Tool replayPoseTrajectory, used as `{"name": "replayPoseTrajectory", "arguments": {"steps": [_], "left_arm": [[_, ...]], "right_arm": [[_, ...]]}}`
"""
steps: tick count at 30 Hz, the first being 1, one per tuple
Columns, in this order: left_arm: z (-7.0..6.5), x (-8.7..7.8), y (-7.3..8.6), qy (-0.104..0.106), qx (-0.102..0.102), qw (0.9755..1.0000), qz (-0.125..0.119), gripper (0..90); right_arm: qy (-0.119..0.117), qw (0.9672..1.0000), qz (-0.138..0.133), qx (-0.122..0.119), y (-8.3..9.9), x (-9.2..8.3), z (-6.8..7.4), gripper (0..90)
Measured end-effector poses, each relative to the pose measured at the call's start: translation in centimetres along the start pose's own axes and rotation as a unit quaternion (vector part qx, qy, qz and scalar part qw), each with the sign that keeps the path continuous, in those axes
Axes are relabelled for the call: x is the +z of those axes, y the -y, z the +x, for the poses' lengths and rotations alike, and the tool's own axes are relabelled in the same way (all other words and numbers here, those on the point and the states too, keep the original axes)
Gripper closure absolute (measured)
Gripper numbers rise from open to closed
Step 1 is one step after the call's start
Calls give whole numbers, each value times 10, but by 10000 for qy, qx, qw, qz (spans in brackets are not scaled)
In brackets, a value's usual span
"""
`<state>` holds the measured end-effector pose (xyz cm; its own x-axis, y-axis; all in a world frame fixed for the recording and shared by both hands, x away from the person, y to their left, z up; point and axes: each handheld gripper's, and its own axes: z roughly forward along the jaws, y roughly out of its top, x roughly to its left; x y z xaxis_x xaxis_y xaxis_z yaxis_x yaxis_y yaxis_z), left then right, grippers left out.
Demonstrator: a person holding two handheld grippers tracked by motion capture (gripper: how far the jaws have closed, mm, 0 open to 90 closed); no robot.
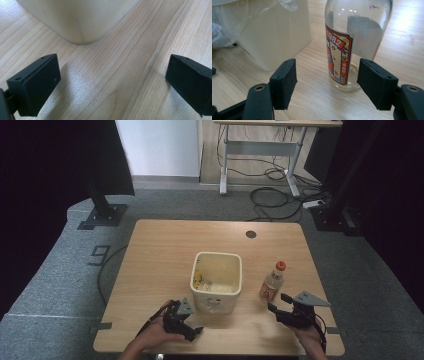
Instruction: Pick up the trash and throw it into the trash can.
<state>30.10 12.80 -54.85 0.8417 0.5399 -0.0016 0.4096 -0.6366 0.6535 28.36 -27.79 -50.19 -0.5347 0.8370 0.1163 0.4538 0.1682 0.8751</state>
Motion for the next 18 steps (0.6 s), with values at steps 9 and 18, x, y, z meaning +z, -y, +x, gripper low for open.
{"name": "replayPoseTrajectory", "arguments": {"steps": [9,18], "left_arm": [[0,0,0,6,-5,10000,-9,0],[0,0,0,7,7,10000,-2,0]], "right_arm": [[65,10000,26,66,2,-2,-3,314],[127,9998,-15,131,1,-5,-7,318]]}}
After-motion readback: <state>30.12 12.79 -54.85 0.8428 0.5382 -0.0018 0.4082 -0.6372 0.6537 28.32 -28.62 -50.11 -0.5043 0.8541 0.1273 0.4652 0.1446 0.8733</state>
